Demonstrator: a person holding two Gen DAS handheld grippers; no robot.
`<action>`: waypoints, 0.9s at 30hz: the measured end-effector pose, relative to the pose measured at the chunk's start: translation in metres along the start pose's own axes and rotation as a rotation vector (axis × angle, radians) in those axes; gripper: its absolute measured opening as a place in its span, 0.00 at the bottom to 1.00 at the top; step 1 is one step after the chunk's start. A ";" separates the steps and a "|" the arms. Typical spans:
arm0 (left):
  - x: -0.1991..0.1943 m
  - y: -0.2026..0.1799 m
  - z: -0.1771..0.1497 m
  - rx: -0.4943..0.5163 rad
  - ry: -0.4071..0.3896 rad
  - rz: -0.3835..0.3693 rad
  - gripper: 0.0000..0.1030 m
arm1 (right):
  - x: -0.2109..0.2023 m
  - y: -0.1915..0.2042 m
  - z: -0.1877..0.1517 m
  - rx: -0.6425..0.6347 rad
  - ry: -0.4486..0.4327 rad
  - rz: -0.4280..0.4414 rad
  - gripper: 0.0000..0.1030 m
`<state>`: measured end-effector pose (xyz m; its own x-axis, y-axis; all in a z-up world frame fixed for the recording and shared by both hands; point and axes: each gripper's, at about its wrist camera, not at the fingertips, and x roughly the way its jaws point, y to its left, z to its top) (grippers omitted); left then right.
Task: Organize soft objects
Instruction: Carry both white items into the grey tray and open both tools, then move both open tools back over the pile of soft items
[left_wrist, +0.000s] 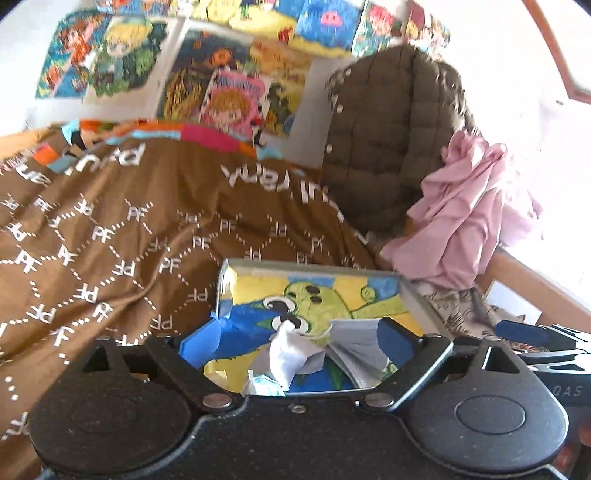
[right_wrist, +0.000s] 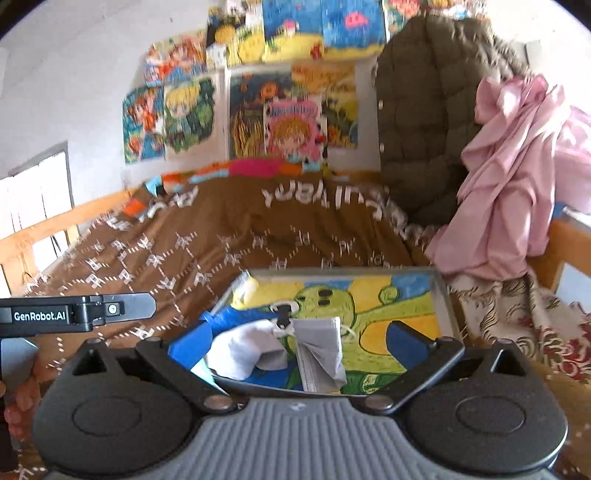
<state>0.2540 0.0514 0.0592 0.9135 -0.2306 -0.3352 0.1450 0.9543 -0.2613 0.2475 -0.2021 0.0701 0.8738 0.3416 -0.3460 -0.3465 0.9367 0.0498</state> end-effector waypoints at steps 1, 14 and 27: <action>-0.008 -0.002 -0.002 -0.002 -0.013 0.001 0.93 | -0.007 0.002 0.000 0.000 -0.013 -0.001 1.00; -0.088 -0.019 -0.044 0.043 -0.062 -0.017 0.98 | -0.100 0.029 -0.046 -0.083 -0.127 -0.024 1.00; -0.133 -0.032 -0.100 0.293 0.006 -0.073 0.99 | -0.131 0.050 -0.089 -0.099 -0.026 -0.039 1.00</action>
<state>0.0902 0.0326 0.0218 0.8946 -0.3008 -0.3306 0.3145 0.9492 -0.0129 0.0850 -0.2066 0.0344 0.8954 0.3085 -0.3210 -0.3433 0.9375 -0.0564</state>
